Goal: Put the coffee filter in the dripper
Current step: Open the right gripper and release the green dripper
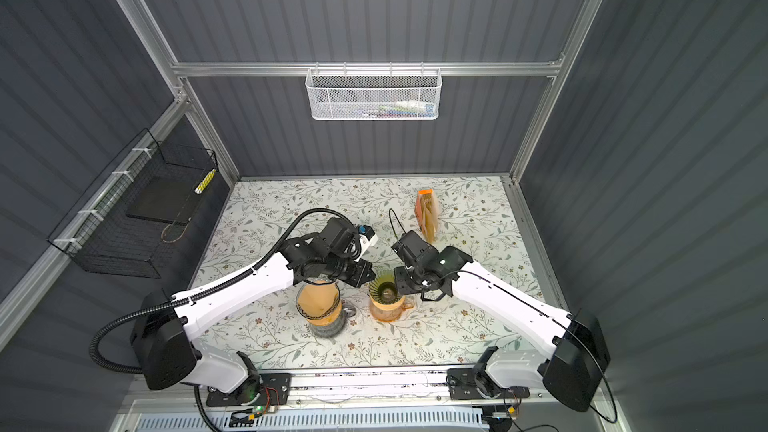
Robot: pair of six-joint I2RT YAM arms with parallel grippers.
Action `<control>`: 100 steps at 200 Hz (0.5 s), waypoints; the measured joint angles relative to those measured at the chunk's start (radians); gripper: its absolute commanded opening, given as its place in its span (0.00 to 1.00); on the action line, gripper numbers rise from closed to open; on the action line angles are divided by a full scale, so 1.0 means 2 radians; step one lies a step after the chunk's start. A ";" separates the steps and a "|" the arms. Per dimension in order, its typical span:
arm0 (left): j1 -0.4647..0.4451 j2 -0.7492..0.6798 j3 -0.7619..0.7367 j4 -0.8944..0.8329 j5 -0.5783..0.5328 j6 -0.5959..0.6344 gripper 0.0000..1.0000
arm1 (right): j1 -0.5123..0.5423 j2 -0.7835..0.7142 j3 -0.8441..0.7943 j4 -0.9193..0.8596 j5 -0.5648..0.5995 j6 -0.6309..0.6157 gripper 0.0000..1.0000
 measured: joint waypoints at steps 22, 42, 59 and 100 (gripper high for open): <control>0.000 -0.001 0.000 -0.001 -0.004 0.000 0.00 | -0.001 0.002 0.007 -0.003 0.001 -0.006 0.29; 0.000 -0.001 0.000 -0.001 -0.006 0.000 0.01 | -0.002 0.002 0.010 -0.005 0.002 -0.009 0.29; 0.000 -0.001 0.000 -0.001 -0.008 0.000 0.02 | -0.003 0.002 0.012 -0.006 0.002 -0.010 0.29; 0.000 -0.001 0.000 -0.001 -0.010 0.000 0.07 | -0.007 -0.008 0.012 -0.008 0.002 -0.010 0.30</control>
